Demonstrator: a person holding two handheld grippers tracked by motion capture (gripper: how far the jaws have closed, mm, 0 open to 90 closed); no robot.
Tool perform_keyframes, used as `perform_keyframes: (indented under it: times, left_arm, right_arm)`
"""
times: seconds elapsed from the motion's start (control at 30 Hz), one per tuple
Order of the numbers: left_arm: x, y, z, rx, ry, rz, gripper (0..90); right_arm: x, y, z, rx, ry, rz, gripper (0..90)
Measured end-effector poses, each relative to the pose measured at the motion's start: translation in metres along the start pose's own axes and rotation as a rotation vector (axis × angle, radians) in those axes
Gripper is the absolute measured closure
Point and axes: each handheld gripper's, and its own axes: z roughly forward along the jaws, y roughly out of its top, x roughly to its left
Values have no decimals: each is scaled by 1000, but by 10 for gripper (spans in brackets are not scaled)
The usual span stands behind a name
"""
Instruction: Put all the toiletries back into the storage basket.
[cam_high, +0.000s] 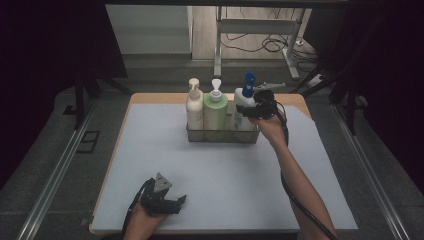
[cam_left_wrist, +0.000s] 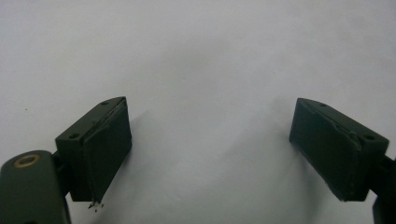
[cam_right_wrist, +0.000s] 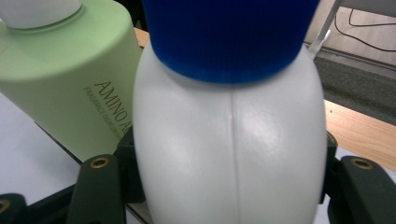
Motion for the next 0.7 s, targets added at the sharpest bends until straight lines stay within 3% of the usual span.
perform_keyframes:
  times: [0.7]
  left_arm:
    - [0,0,0,-3,0,-1,126]
  right_arm:
    - [1,-16,-23,-5,13,-9,335]
